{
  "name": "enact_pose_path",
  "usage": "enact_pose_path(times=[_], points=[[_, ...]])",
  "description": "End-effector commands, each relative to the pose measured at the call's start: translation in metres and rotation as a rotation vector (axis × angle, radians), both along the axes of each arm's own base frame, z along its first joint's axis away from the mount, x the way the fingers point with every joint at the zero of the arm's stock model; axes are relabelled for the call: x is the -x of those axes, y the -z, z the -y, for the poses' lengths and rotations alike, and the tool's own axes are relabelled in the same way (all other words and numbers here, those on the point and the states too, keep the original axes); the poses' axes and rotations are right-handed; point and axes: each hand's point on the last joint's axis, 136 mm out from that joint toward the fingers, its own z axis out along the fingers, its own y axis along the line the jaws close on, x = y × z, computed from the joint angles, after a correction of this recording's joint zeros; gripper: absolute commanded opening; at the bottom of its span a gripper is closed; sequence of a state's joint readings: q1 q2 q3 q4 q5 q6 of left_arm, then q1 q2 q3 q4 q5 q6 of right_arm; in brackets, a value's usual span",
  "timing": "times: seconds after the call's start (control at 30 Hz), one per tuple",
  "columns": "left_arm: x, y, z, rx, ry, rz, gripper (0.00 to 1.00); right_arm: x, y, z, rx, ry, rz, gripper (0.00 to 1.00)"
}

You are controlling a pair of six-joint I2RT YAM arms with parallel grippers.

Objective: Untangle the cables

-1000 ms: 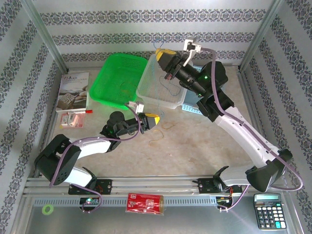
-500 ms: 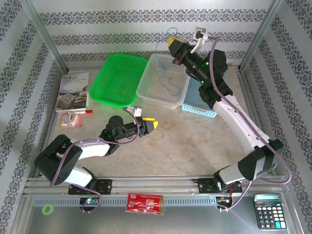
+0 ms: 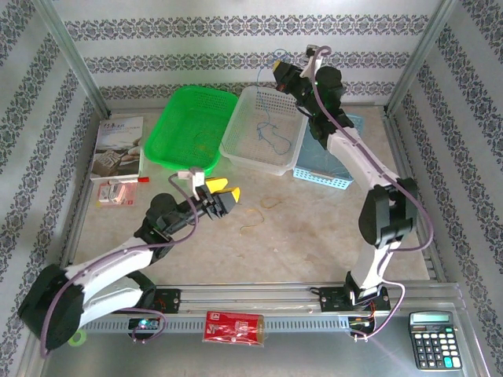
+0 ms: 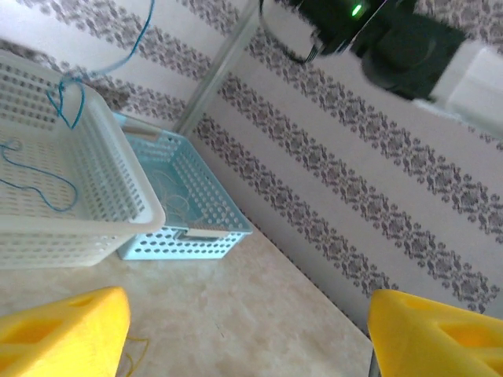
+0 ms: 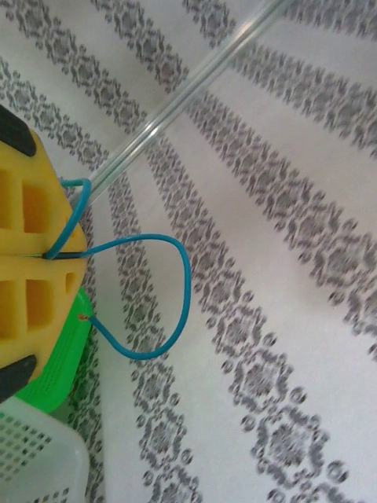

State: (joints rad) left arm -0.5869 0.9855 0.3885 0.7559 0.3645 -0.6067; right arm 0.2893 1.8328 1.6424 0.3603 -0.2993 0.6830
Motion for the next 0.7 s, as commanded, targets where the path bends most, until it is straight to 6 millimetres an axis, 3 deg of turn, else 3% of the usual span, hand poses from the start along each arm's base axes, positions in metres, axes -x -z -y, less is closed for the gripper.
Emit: enact_pose_path(times=[0.0, 0.13, 0.23, 0.33, 0.43, 0.67], points=[[-0.006, 0.007, -0.022, -0.059, -0.115, -0.025, 0.83, -0.020, 0.020, -0.002, 0.012, -0.010, -0.018, 0.00], [-0.004, -0.002, -0.028, -0.065, -0.140, -0.021, 0.85, -0.039, 0.083, -0.008, 0.069, -0.019, -0.127, 0.04], [-0.006, -0.004, -0.027, -0.077, -0.139, -0.036, 0.86, -0.047, 0.129, -0.009, 0.122, -0.019, -0.221, 0.29], [-0.008, -0.003, -0.025, -0.089, -0.136, -0.055, 0.86, -0.048, 0.157, -0.004, 0.175, -0.018, -0.305, 0.50], [-0.010, -0.004, -0.025, -0.094, -0.143, -0.067, 0.87, -0.043, 0.157, 0.001, 0.194, -0.025, -0.326, 0.55], [-0.014, -0.001, -0.028, -0.112, -0.167, -0.103, 0.91, -0.010, 0.126, -0.004, 0.185, -0.081, -0.291, 0.56]])
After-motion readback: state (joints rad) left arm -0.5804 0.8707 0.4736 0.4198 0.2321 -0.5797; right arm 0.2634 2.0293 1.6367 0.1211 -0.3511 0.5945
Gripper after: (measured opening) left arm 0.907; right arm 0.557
